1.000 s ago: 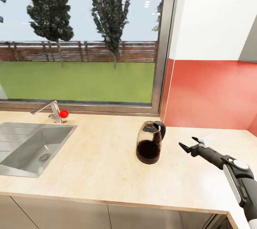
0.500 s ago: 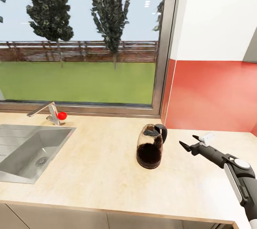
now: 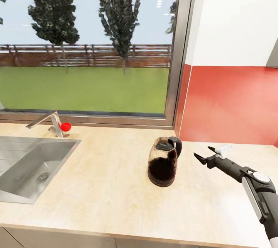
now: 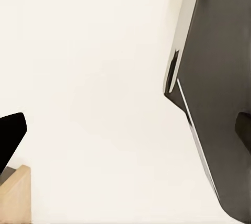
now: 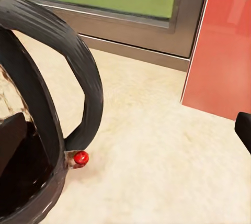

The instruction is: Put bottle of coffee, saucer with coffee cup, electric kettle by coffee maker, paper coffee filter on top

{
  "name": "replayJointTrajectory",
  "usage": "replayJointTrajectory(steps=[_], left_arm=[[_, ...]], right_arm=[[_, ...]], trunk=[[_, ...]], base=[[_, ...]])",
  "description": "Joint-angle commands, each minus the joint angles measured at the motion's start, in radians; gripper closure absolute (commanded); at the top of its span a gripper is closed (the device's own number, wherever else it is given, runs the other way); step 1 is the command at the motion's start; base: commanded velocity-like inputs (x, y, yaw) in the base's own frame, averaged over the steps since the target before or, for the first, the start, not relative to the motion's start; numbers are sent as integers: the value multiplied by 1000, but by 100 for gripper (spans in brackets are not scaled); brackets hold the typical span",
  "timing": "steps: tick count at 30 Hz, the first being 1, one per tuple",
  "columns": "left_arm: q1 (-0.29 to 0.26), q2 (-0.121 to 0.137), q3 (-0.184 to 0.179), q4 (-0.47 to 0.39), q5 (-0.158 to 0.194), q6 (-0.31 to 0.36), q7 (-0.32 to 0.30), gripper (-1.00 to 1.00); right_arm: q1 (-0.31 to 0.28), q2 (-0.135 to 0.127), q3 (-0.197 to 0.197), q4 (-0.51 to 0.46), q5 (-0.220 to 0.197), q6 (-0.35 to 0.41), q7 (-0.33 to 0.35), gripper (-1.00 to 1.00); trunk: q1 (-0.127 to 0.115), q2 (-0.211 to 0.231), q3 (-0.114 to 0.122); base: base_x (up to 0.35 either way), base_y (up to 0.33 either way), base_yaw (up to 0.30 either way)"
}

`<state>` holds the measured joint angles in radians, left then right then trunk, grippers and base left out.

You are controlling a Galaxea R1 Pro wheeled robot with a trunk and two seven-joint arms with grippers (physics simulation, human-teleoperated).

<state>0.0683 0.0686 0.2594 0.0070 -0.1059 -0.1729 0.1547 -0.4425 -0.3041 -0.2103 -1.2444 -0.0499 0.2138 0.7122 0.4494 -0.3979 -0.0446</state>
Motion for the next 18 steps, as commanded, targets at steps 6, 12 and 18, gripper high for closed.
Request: replayJointTrajectory(steps=[6, 12, 18], left_arm=[[2, 0, 6, 4, -11, 51, 3, -100], [2, -1, 6, 5, -12, 57, 2, -100], [2, -1, 6, 5, -12, 59, 2, -100]], right_arm=[[-1, 0, -1, -1, -4, 9, 4, -100], [-1, 0, -1, -1, -4, 9, 4, -100], [-1, 1, -1, 0, -4, 9, 4, -100]], trunk=[[1, -2, -2], [1, -2, -2], [1, -2, -2]], base=[[127, 0, 0], [229, 0, 0], [38, 0, 0]])
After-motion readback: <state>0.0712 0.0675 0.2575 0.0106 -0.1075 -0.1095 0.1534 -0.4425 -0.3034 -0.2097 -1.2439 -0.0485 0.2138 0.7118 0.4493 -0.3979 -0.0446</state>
